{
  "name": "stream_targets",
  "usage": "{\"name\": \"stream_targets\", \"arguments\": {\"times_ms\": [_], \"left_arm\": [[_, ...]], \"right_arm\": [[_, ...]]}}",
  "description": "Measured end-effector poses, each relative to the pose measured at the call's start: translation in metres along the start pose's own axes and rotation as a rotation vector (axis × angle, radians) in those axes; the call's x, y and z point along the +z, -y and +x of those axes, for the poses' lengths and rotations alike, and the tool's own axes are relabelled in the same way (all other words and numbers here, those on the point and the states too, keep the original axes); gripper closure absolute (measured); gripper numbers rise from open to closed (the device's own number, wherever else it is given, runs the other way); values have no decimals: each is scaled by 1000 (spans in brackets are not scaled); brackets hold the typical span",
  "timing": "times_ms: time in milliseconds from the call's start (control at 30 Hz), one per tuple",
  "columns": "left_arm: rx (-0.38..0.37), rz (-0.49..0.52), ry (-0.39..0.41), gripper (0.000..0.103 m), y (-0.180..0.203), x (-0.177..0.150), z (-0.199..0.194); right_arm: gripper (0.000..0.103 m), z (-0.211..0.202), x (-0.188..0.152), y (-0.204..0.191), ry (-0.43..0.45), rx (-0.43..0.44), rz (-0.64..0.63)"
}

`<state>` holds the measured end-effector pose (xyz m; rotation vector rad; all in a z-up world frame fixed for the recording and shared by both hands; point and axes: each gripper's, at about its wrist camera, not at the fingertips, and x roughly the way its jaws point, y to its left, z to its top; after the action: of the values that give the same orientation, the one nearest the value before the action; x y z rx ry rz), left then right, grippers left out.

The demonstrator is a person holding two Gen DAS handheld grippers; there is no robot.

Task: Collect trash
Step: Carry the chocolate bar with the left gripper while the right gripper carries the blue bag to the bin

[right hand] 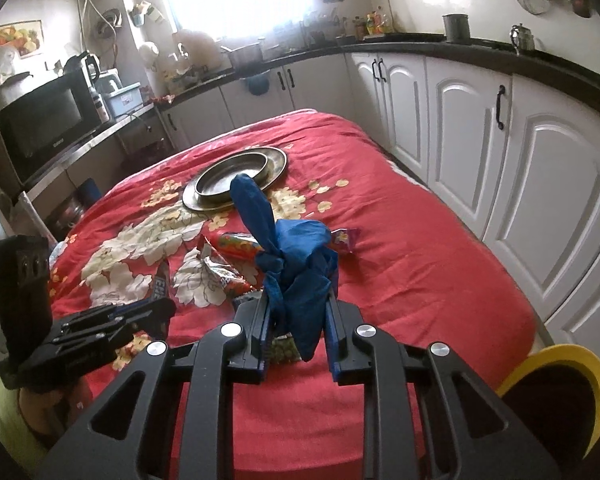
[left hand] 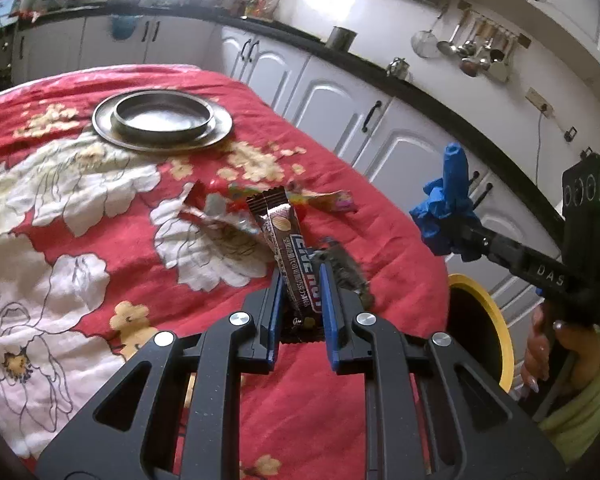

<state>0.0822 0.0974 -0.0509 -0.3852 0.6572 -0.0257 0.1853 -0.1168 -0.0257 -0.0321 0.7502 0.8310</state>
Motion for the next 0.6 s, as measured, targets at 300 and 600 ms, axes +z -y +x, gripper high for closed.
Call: {"name": "stream_targets", "arguments": {"times_ms": [300, 600], "left_arm": [[-45, 52, 18, 91, 29, 3, -6], [-94, 103, 18, 91, 59, 3, -3]], "right_arm": [[82, -37, -9, 16, 46, -20, 34], [82, -68, -25, 39, 81, -70, 76]]}}
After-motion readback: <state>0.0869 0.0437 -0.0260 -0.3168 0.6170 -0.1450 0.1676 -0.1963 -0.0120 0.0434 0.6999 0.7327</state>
